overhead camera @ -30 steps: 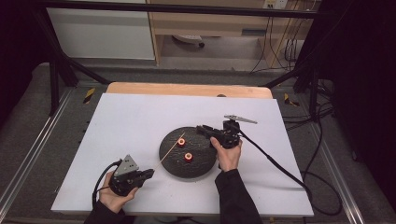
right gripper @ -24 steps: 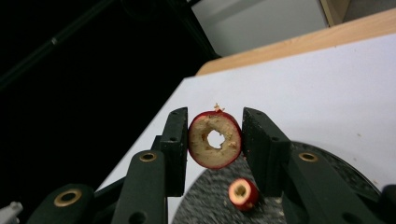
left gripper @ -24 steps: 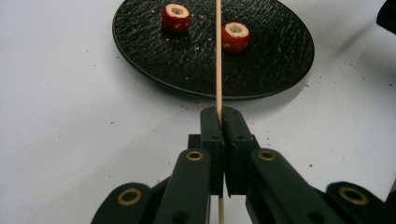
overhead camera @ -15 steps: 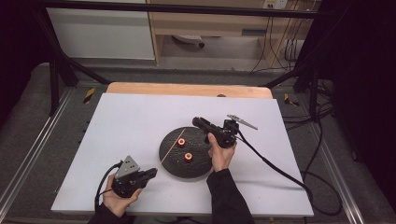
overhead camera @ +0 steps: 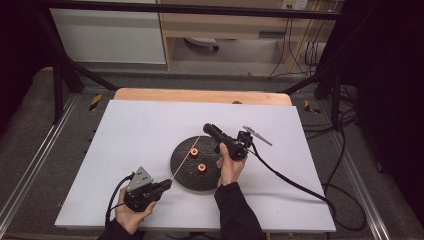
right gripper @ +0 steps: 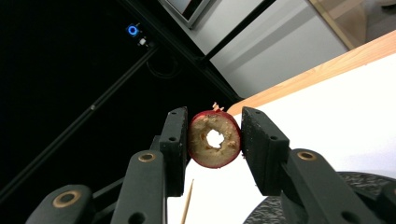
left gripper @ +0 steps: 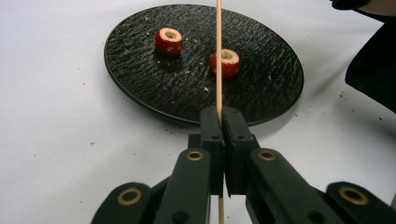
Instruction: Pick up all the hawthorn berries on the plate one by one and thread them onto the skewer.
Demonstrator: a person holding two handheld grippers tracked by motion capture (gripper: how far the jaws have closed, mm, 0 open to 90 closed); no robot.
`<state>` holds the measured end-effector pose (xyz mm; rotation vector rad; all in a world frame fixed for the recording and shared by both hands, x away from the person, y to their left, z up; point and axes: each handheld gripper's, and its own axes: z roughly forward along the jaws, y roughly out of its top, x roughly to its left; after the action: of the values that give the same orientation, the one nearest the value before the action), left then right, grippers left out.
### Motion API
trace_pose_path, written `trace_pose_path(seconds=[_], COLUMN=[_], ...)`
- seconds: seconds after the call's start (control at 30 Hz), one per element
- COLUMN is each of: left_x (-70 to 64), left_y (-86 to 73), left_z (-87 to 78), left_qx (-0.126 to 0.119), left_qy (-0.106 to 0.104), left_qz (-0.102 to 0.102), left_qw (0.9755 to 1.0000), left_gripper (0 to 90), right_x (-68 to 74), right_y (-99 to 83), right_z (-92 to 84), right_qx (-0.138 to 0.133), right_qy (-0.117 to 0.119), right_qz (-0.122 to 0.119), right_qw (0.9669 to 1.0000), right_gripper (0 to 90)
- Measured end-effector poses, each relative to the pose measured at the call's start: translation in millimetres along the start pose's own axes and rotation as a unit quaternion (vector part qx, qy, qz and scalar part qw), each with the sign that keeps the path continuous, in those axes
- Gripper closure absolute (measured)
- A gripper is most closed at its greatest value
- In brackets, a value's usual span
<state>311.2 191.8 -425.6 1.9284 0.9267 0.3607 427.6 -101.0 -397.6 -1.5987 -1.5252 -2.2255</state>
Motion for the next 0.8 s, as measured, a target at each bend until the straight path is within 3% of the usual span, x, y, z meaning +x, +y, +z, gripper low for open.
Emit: trace_pose_path(seconds=[0.8], left_x=[-2.4], left_y=[-0.2], left_z=[4.1], left_qx=[0.002], left_qy=[-0.001], left_qz=[-0.003], left_qw=[1.0], left_gripper=[88.1], right_x=[-1.7], right_y=[-17.6], right_z=[2.4], right_qx=[-0.018], right_qy=[0.023], right_qz=[0.022], right_qw=[0.9993], right_gripper=[62.9])
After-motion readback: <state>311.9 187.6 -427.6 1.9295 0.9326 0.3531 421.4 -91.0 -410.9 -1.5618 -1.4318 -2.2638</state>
